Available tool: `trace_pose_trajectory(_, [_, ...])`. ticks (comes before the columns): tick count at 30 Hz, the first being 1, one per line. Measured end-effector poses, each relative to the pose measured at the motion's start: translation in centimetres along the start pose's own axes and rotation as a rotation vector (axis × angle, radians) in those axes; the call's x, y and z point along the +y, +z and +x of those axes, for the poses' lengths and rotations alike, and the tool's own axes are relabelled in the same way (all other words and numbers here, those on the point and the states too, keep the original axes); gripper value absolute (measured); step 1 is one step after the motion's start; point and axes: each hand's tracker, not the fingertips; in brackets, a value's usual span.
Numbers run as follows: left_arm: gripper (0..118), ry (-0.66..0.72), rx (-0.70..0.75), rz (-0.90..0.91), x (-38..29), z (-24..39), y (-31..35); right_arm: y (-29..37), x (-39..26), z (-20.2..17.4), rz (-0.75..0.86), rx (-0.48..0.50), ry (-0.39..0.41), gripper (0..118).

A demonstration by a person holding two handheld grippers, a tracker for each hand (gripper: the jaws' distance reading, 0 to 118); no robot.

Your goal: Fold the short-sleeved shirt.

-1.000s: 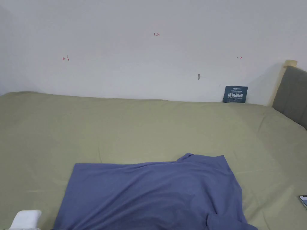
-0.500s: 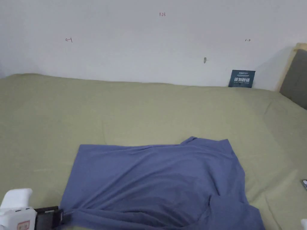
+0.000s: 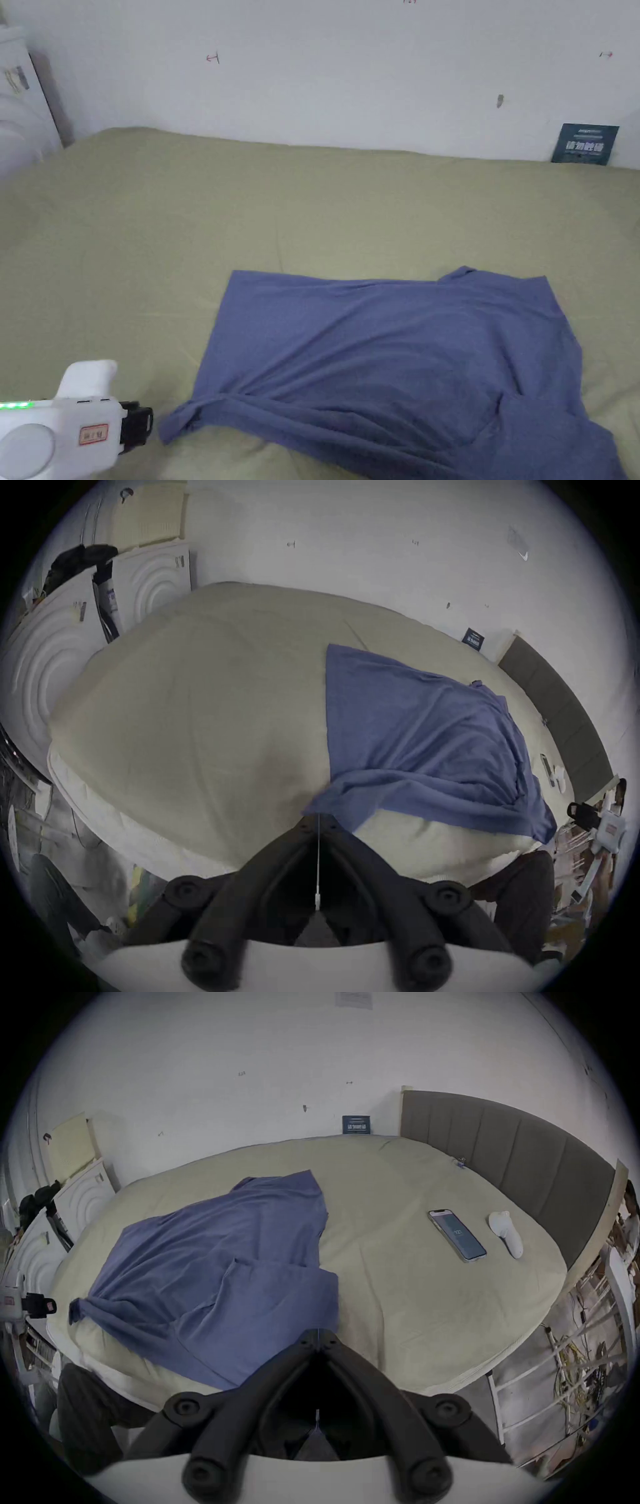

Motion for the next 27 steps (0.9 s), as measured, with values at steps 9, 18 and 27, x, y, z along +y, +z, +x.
trace_pose_trajectory(9, [109, -0.029, 0.027, -0.045, -0.1, 2.3, -3.7, -1.0, -0.3, -0.5, -0.038, 0.017, 0.012, 0])
trace_pose_trajectory(18, [6, -0.064, 0.058, -0.049, 1.0, 3.1, -5.5, -1.4, -0.8, -0.2, -0.075, 0.010, 0.018, 0])
trace_pose_trajectory(27, [6, -0.039, 0.042, -0.046, 0.9, 3.3, -4.5, -3.6, -1.7, 2.0, -0.163, 0.068, 0.066, 106])
